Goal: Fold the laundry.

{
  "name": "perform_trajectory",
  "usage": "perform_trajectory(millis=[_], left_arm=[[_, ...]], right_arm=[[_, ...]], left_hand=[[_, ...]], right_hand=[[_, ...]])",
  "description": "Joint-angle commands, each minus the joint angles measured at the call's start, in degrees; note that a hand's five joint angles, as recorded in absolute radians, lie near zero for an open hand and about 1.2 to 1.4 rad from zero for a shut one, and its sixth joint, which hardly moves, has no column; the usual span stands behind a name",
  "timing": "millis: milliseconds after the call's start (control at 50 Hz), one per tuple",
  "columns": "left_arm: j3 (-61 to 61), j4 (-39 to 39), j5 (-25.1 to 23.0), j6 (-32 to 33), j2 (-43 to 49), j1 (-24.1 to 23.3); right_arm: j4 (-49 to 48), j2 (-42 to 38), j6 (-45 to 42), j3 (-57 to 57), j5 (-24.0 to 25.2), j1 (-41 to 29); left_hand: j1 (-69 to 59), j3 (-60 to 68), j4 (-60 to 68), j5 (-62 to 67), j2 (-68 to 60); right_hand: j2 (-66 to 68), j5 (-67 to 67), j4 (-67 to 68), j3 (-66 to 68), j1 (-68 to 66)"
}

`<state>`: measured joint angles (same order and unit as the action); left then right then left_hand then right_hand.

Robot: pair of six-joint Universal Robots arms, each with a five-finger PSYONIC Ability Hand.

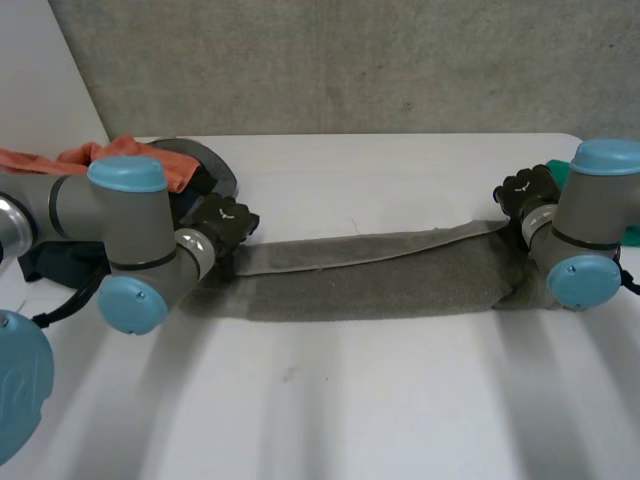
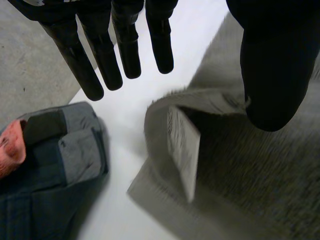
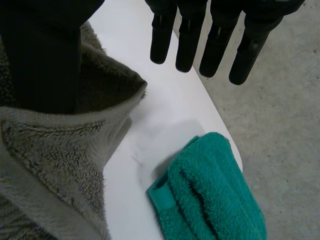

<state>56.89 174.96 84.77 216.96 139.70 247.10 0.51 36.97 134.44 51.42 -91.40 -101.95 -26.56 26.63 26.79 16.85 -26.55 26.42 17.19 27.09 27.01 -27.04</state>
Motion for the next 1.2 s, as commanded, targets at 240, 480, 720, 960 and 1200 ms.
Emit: perform_trajectory(millis=[240,480,720,960,1200], left_arm=[[-2.14,0.47,-1.80,5.84,1.71,0.58],[-8.11,1.95,-0.05,5.75,6.37,-0.65],[-22.08,19.62,4.08,0.75,6.99,-0.04],[-32.29,26.22,8.66,-10.33,-0.47,2.78],[-2.46,29.82,5.15,-19.03,-19.18,4.71]], right_arm=[[-1.21,-1.11,-0.05,0.08,-0.19,0.96],[-1.39,-3.31,-1.98,-2.73,-0.71,1.31],[-24.92,-3.49,-8.05,-6.95,2.18,2.01],[-45.33,4.68,0.29,-8.01,7.01,2.37],[-38.24,16.89,4.42,8.30,9.30,2.72]], left_hand=[[-7.87,7.80,7.64,7.59,-7.89],[-53.43,53.37,53.21,53.15,-53.45],[-53.44,53.37,53.21,53.15,-53.45],[-53.44,53.37,53.21,53.15,-53.45],[-53.44,53.37,53.21,53.15,-53.45]], right_hand=[[9.48,8.71,8.82,8.89,-8.87],[43.58,42.81,42.92,42.99,-42.96],[53.58,52.81,52.91,52.99,-52.96],[53.58,52.81,52.91,52.99,-52.96],[53.58,52.81,52.91,52.99,-52.96]])
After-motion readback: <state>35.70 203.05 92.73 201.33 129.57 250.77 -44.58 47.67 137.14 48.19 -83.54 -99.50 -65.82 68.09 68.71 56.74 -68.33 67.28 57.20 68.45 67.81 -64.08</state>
